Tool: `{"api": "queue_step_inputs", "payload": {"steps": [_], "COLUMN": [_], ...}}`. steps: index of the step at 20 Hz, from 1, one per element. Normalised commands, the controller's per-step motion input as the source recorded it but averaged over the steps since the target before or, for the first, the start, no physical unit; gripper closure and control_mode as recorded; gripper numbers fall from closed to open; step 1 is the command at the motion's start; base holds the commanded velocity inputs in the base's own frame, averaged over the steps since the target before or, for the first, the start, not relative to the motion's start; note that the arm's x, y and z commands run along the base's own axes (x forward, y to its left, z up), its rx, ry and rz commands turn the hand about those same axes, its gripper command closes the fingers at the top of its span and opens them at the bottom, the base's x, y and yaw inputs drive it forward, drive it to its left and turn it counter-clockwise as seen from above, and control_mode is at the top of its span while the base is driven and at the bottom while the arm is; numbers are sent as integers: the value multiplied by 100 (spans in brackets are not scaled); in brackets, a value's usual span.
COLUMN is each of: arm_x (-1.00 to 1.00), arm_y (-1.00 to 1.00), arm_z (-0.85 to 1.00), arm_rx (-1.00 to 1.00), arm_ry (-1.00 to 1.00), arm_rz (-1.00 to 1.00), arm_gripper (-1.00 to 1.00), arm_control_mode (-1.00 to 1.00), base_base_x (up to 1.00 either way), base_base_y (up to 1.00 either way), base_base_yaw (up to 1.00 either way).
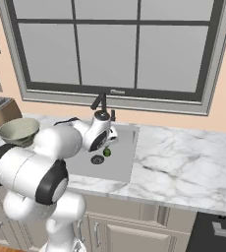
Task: Pick the avocado from the sink and place it in the bowl. Then pick the bowl and place it in the microwave. Then close the microwave door and press the start button.
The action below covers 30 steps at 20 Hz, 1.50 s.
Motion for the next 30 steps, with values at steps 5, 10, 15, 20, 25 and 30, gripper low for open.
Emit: {"api": "queue_step_inputs", "payload": {"steps": [5,10,15,20,25,30], "arm_x": [37,12,10,24,19,5], "arm_y": [-1,0,0,1,4,0], "arm_z": [-51,-41,-21,-8,-18,-22], "arm_rx": [0,0,0,0,0,0], "arm_ry": [1,0,0,0,0,0], "arm_rz": [0,0,0,0,-2,-1], "arm_gripper": [-100,-100,-100,-100,-100,-100], "arm_control_mode": [-100,-100,-100,-100,-100,-100], "base_base_x": [0,0,0,0,0,0], "base_base_y": [0,0,0,0,0,0], "base_base_yaw": [0,0,0,0,0,0]}}
